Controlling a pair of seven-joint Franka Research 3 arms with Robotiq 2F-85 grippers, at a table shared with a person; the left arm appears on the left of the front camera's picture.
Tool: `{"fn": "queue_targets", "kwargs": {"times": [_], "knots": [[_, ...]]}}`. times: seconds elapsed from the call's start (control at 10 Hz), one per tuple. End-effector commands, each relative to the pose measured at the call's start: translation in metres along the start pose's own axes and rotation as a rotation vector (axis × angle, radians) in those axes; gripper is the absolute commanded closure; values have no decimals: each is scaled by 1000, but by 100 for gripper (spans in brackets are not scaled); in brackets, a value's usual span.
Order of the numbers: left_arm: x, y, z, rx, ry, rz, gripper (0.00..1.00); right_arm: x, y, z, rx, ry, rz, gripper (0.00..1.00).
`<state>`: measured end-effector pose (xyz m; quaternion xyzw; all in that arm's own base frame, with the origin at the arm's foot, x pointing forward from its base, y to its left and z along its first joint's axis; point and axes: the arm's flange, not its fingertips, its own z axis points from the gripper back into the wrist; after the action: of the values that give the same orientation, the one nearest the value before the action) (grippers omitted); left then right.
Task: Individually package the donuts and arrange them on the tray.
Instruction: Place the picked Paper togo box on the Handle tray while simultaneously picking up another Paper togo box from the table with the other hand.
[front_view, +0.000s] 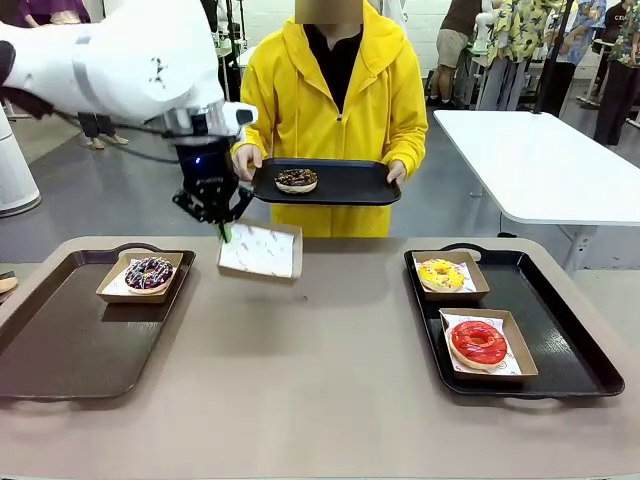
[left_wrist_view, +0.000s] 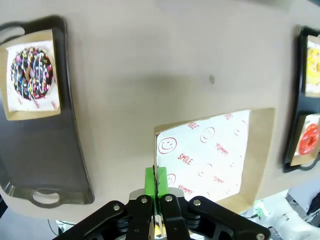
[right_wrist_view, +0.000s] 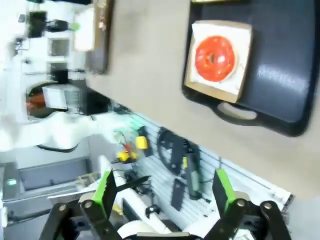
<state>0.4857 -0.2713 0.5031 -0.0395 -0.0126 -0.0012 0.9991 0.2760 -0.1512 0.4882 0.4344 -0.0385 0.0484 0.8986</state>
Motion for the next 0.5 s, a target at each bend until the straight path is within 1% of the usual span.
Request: {"fn": "queue_targets", "kwargs": {"times": [0.0,0.2,0.4], "knots": [[38,-20,3,38,15,-2,100,12,-34,23,151,-15,-29,0],[62,-29,5,81,3,-40,100,13,-68,42,252,-22,-55,0],[75,-30,-6,92,15,-70,100,27,-94,49,328,-51,-78,0]]}}
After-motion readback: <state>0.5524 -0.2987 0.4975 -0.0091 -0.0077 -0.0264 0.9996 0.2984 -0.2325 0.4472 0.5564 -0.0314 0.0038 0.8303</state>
